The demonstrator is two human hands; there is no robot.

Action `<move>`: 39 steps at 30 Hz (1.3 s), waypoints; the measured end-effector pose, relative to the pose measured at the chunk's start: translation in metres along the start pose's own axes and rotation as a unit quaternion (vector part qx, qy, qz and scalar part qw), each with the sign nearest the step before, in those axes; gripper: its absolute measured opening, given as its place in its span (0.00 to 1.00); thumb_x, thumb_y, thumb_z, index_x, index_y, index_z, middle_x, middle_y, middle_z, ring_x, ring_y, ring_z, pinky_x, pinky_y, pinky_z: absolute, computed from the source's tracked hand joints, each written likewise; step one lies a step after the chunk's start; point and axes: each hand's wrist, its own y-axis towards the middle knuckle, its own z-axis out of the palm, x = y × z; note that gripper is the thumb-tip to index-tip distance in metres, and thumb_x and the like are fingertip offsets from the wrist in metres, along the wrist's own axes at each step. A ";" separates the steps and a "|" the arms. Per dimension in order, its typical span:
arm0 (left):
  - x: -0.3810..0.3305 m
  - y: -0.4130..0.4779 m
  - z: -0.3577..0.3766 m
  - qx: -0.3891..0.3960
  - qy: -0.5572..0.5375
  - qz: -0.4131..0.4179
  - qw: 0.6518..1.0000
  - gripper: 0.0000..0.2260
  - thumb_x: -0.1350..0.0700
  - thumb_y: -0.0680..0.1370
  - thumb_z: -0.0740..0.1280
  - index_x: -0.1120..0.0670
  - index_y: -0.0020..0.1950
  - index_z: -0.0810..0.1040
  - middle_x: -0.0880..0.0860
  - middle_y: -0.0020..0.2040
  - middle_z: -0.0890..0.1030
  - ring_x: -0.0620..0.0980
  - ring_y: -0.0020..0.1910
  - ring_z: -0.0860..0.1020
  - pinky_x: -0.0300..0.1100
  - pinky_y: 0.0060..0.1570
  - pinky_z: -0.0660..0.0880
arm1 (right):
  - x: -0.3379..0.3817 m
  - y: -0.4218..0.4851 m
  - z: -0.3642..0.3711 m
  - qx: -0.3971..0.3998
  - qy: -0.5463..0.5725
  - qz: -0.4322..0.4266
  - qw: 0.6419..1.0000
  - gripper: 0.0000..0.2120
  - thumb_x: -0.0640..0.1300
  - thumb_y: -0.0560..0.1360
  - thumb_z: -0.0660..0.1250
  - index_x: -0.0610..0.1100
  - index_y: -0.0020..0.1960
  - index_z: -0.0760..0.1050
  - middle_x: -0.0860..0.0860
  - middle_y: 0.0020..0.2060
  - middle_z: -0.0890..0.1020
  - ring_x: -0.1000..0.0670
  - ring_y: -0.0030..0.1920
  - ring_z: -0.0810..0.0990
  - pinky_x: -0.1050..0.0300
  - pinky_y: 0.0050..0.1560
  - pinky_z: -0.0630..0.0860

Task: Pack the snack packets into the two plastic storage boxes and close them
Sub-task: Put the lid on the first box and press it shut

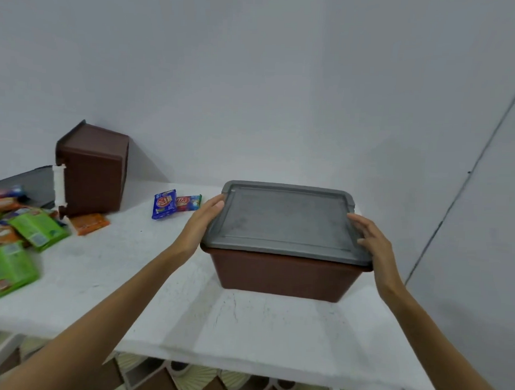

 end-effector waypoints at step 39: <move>-0.020 -0.001 0.031 0.017 0.434 0.043 0.900 0.32 0.40 0.79 0.49 0.52 0.76 0.39 0.56 0.77 0.42 0.55 0.76 0.43 0.54 0.73 0.47 | 0.027 0.018 0.037 0.049 -0.446 0.091 0.889 0.39 0.63 0.77 0.50 0.49 0.73 0.27 0.35 0.73 0.57 0.37 0.73 0.59 0.37 0.70 0.58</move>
